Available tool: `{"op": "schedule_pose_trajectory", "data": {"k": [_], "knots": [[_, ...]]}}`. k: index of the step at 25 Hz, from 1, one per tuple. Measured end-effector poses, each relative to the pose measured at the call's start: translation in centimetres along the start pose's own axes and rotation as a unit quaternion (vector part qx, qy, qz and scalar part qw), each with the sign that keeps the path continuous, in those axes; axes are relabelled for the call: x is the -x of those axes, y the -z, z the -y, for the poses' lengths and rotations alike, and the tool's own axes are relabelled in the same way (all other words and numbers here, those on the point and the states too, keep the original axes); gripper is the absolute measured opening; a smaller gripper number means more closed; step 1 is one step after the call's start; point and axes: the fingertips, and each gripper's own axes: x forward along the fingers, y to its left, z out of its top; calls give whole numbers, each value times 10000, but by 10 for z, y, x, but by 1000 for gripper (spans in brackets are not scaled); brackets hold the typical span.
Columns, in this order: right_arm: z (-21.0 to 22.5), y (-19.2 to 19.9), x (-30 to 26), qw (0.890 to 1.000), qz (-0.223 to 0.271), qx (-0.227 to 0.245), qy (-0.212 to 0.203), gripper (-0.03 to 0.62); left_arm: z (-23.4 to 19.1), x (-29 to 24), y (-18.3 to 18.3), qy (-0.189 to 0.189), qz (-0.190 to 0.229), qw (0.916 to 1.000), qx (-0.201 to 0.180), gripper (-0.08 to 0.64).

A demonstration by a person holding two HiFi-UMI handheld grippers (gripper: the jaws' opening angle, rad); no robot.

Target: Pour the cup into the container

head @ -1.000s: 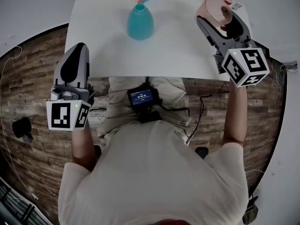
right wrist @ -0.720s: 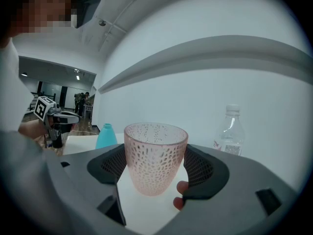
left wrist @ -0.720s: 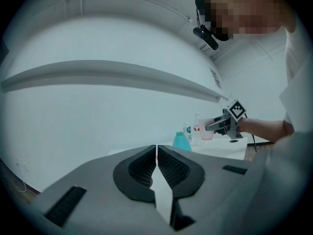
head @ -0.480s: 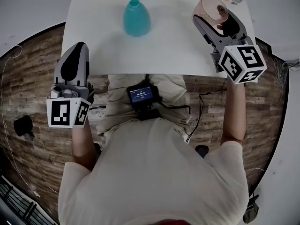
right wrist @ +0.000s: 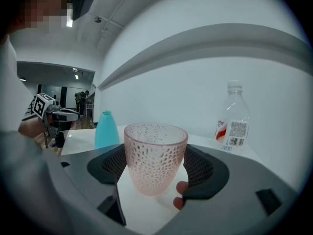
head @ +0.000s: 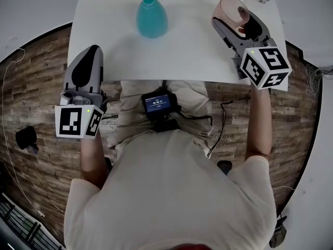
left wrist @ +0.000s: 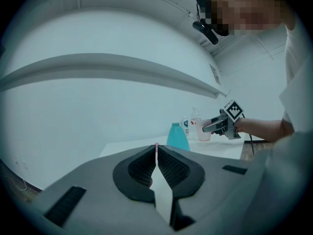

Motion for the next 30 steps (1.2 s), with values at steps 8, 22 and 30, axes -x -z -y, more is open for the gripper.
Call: {"op": "schedule_pose_trajectory", "data": {"k": [8, 22, 30], "knots": [[-2, 15, -8, 9998, -186, -20, -42, 360, 0, -1, 5, 27, -48, 10000, -9, 14], [-11, 34, -22, 9986, -484, 109, -188, 360, -1, 3, 12, 81, -45, 9999, 40, 14], [-10, 35, -22, 9987, -418, 41, -277, 360, -2, 4, 15, 77, -46, 9999, 93, 14]]}}
